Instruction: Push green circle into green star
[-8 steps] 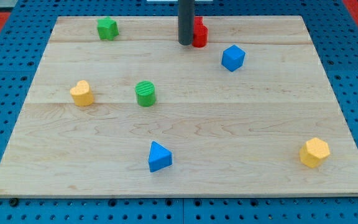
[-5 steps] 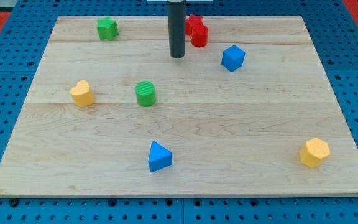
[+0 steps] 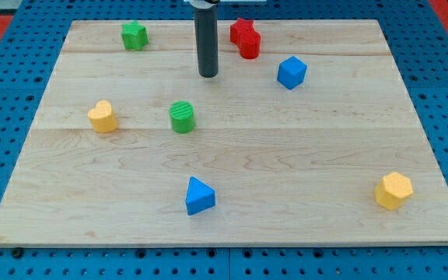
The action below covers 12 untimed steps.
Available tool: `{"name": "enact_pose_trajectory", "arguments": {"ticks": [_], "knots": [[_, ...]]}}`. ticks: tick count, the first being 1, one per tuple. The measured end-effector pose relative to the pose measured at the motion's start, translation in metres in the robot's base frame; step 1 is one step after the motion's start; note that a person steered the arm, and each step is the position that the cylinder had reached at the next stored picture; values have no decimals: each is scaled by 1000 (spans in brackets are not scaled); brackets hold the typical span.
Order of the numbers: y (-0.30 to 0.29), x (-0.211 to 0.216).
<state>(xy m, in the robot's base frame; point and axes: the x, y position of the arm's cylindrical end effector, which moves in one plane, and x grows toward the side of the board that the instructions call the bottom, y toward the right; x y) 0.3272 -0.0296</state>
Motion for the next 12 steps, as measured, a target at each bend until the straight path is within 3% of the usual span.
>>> {"name": "enact_pose_trajectory", "arguments": {"ticks": [12], "knots": [[-20, 1]]}}
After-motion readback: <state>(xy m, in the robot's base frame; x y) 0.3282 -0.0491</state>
